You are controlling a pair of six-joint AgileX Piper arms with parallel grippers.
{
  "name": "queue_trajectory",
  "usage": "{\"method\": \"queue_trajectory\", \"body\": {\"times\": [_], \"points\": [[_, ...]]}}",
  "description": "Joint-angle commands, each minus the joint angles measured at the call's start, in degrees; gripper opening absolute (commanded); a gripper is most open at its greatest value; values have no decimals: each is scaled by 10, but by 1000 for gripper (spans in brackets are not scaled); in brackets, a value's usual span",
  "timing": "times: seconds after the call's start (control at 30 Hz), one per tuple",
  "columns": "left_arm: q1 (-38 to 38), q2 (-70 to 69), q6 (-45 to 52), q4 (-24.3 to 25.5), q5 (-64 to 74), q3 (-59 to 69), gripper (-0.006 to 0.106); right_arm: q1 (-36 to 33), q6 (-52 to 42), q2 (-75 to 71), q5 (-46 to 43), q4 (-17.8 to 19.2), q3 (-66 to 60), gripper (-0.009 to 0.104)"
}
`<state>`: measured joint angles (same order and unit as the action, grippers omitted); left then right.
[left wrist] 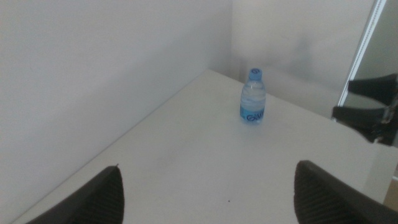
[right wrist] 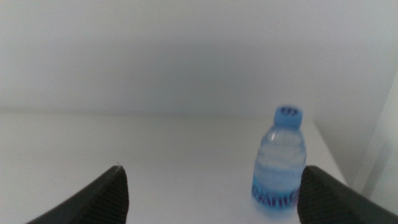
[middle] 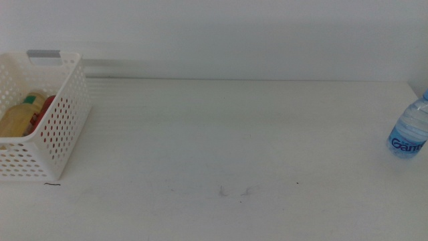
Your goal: Use arms to grab the bottles and put them into the dustbin to the left of the table.
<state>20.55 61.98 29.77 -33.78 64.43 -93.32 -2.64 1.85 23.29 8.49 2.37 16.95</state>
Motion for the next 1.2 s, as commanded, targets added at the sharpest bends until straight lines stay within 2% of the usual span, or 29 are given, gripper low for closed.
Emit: {"method": "queue_trajectory", "body": {"times": [0.0,0.2,0.4,0.47,0.6,0.73,0.9,0.97,1.17], "points": [[4,-2,0,-1,-14,1,94,4,-2,54,-26,11,6,88],[4,-2,0,-1,-22,1,94,4,2,200,-110,11,6,88],[4,-2,0,-1,-28,1,94,4,0,360,-232,2,3,88],[4,-2,0,-1,-28,1,94,4,0,410,-312,-10,-16,88],[4,-2,0,-1,-29,1,94,4,-18,511,-518,-71,-66,88],[4,-2,0,-1,-30,1,94,4,-44,605,-675,-76,-94,88],[4,-2,0,-1,-30,1,94,4,-50,697,-774,-73,-93,88],[4,-2,0,-1,-30,1,94,4,-67,735,-785,-81,-90,88],[4,-2,0,-1,-30,1,94,4,-100,809,-785,-167,-53,88]]}}
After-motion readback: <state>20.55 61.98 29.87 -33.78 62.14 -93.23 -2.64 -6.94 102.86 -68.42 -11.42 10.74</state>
